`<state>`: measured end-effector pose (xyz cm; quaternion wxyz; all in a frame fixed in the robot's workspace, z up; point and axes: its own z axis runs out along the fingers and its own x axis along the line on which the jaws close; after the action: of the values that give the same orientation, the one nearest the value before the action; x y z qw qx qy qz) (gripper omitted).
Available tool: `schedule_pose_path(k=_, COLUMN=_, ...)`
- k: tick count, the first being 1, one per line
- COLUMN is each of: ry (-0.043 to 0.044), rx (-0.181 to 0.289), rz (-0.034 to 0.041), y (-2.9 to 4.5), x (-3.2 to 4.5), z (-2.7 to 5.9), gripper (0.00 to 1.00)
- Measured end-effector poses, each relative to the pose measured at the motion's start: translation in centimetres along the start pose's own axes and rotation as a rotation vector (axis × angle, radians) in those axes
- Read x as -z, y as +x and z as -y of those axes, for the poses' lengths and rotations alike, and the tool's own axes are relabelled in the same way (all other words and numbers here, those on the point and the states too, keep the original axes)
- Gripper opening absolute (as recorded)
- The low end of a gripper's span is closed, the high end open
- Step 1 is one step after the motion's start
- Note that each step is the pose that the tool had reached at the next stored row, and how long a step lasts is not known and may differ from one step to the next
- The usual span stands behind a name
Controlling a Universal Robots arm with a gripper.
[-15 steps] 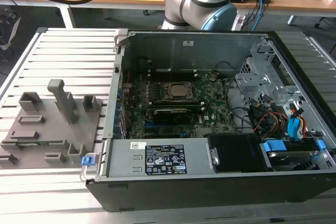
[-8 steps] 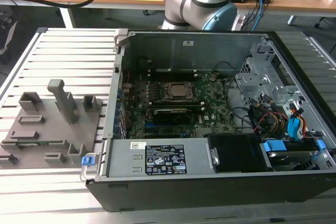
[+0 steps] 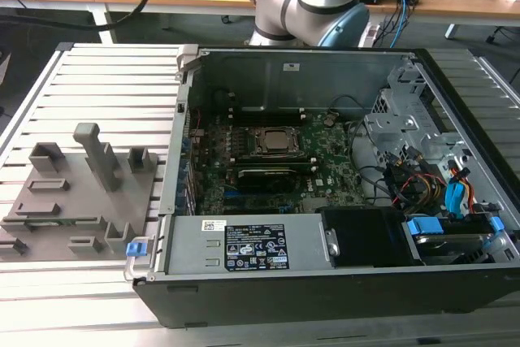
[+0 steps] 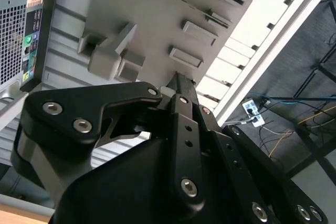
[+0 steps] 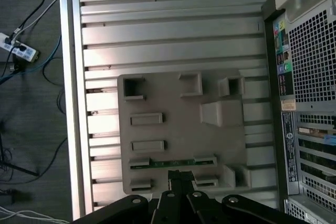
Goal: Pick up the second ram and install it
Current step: 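Reach for the second ram, then pick up the second ram and move it above second insertion slot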
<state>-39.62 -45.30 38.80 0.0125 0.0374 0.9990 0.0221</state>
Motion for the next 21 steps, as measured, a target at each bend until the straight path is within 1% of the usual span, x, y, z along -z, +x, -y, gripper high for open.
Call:
schedule_pose_path(k=1, ry=0.0, rx=0.0, rz=0.0, y=-0.05, x=0.01, z=0.58, gripper=0.11)
schedule_pose_path(k=3, ry=0.0001, rx=0.0, rz=0.0, y=-0.1, x=0.03, z=1.26, gripper=0.11)
schedule_pose_path(k=4, ry=0.0001, rx=0.0, rz=0.0, y=-0.16, x=0.05, z=2.1, gripper=0.11)
schedule_pose_path(k=6, ry=0.0, rx=0.0, rz=0.0, y=-0.24, x=0.06, z=3.1, gripper=0.11)
schedule_pose_path(k=7, ry=0.0, rx=0.0, rz=0.0, y=-0.26, x=0.07, z=3.46, gripper=0.11)
schedule_pose_path(k=8, ry=0.0, rx=0.0, rz=0.0, y=-0.31, x=0.08, z=4.06, gripper=0.11)
schedule_pose_path(k=9, ry=0.0, rx=0.0, rz=0.0, y=-0.32, x=0.09, z=4.3, gripper=0.11)
schedule_pose_path(k=21, ry=0.0, rx=0.0, rz=0.0, y=-0.33, x=0.09, z=4.36, gripper=0.11)
